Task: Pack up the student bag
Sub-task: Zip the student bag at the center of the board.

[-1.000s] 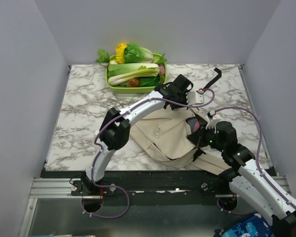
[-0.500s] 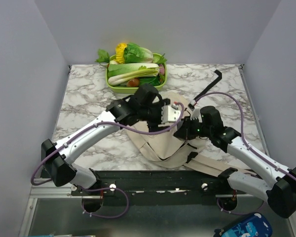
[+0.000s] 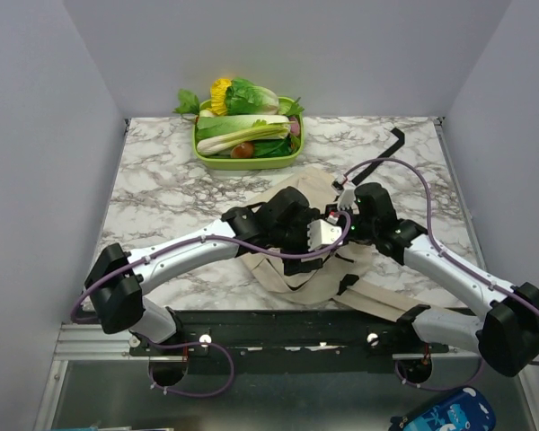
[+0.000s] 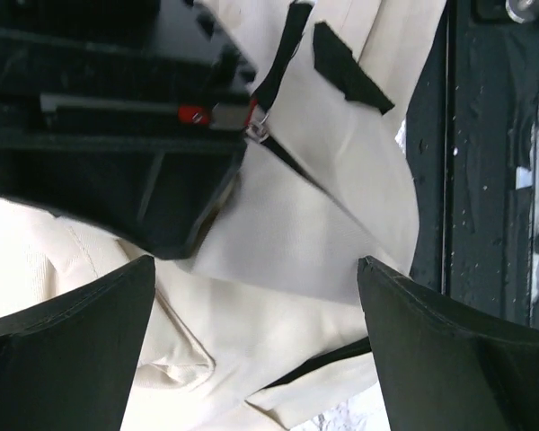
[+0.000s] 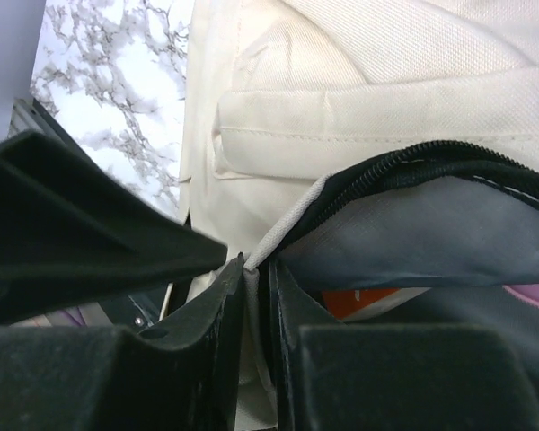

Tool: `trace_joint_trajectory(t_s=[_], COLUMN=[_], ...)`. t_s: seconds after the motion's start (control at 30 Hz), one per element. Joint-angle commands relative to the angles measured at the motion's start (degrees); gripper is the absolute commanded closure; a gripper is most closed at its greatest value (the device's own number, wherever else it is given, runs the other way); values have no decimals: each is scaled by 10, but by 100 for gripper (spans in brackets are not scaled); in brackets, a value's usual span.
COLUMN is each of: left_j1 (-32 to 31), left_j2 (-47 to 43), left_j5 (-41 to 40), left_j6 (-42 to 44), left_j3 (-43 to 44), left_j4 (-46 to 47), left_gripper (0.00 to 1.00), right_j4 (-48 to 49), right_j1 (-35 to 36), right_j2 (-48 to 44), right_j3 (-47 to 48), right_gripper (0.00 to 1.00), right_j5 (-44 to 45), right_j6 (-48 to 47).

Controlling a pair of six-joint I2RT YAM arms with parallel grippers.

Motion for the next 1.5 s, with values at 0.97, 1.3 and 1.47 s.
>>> trace_joint_trajectory(t_s=[0.97, 1.3, 1.47], left_j1=[-108, 39, 71], left_j2=[-26, -76, -84], left_j5=[-261, -217, -162], left_j6=[-63, 39, 73], left_j3=[-98, -96, -69], left_j4=[63, -42, -65], left_gripper=[100, 100, 100], right_j4=[-164, -127, -144], right_j1=[13, 13, 13], right_j2=[-218, -218, -226], right_j3=[-73, -105, -68], right_gripper=[59, 63, 63], right_j5=[196, 121, 152], right_j6=[27, 41, 0])
